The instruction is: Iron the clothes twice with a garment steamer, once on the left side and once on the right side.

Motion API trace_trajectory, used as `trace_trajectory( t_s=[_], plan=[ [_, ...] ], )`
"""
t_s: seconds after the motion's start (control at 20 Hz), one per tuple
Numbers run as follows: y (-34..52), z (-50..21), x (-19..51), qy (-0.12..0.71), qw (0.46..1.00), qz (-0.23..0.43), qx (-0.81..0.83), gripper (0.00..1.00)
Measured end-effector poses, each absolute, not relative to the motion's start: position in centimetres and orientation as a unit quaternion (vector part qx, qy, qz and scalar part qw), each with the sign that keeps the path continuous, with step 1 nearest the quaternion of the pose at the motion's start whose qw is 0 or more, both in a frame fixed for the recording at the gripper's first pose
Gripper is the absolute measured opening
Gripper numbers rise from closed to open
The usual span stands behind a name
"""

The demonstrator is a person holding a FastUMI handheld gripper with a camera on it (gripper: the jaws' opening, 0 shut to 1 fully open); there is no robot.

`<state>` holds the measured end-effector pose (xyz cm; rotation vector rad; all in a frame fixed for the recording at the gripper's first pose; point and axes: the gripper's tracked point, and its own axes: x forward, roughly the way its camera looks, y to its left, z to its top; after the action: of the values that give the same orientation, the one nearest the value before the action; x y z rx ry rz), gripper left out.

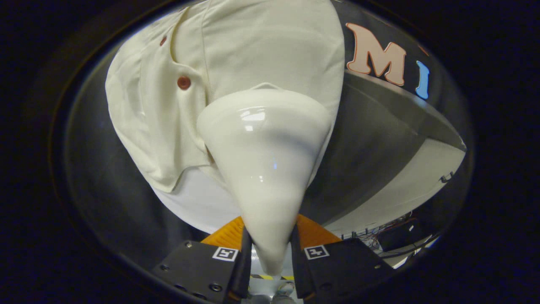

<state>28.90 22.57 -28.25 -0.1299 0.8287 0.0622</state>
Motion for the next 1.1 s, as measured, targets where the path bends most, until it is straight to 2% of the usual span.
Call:
trace_trajectory(
  t_s=[0.5, 0.75, 1.1],
  plan=[
    [22.1, -33.9, 28.0, 0.408, 0.909, 0.027, -0.076, 0.43],
    [22.1, -32.7, 27.7, 0.402, 0.913, 0.029, -0.059, 0.43],
    [21.7, -31.3, 27.9, 0.381, 0.924, -0.003, -0.039, 0.43]
  ],
)
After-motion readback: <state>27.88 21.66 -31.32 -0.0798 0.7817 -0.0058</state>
